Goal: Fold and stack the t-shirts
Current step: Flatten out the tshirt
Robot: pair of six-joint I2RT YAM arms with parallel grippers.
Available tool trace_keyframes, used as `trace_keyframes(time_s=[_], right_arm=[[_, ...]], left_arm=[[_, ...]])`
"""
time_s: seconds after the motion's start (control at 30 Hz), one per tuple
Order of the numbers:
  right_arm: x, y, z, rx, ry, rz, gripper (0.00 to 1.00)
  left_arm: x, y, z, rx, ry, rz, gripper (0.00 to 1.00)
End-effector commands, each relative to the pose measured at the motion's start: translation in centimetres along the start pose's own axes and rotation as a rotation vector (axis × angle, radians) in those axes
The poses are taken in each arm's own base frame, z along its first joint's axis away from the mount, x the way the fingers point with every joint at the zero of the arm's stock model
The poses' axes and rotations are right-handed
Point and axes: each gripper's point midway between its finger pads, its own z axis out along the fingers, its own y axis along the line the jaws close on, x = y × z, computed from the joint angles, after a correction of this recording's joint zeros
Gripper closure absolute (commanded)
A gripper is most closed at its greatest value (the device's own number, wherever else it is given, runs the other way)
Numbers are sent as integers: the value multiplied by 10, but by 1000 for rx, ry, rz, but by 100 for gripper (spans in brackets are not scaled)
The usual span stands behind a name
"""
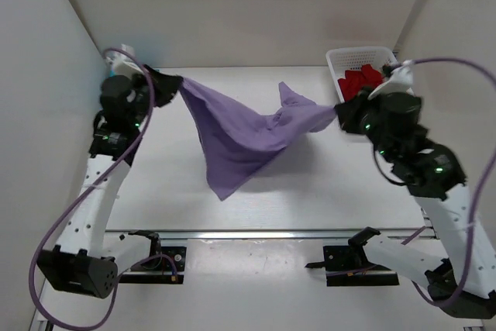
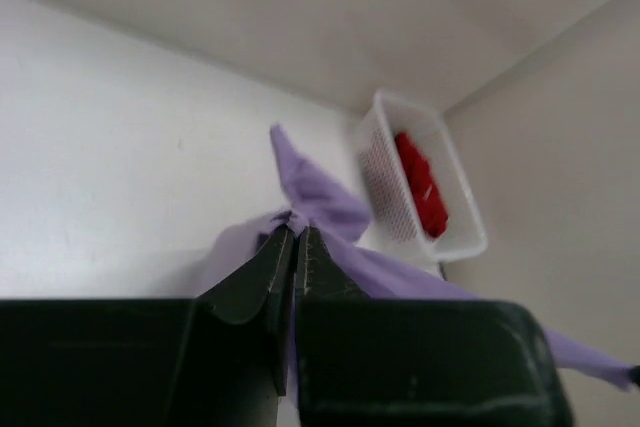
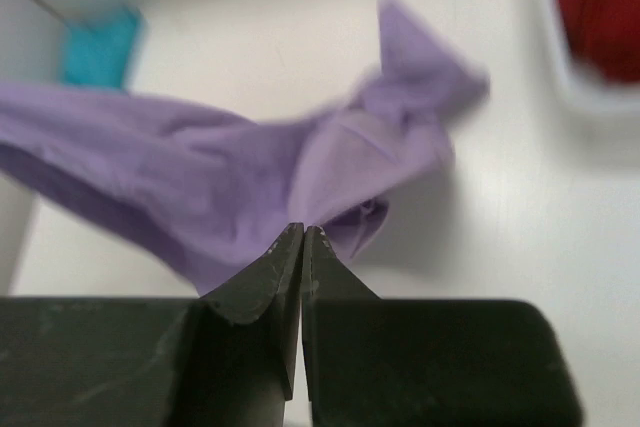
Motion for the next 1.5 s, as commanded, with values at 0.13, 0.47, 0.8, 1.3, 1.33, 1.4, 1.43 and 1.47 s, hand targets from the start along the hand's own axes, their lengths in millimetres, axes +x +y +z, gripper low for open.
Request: trace_keyframes(time_s=[0.13, 0.47, 0.8, 1.3, 1.33, 1.4, 1.43, 1.47], right_arm=[[-179, 46, -76, -3, -325, -172, 100], [-259, 105, -172, 174, -672, -231, 100], [-129, 100, 26, -13, -236, -496, 100], [-261, -10, 211, -172, -356, -120, 100], [-293, 6, 182, -243, -459, -111, 100], [-333, 9, 153, -268, -593, -124, 100], [-353, 22, 128, -300, -680, -151, 100], [-373, 21, 97, -299, -769, -178, 100]], left_arm=[[-134, -51, -76, 100, -255, 26, 100], [-177, -59, -93, 40, -355, 17, 100], [-97, 9, -42, -56, -218, -28, 100], [-88, 72, 123, -117, -92, -184, 100], [-125, 43, 119, -56, -166, -171, 100], [-165, 16, 116, -7, -251, -145, 100], [-200, 12, 103, 4, -328, -136, 100], [-222, -1, 94, 46, -377, -128, 100]])
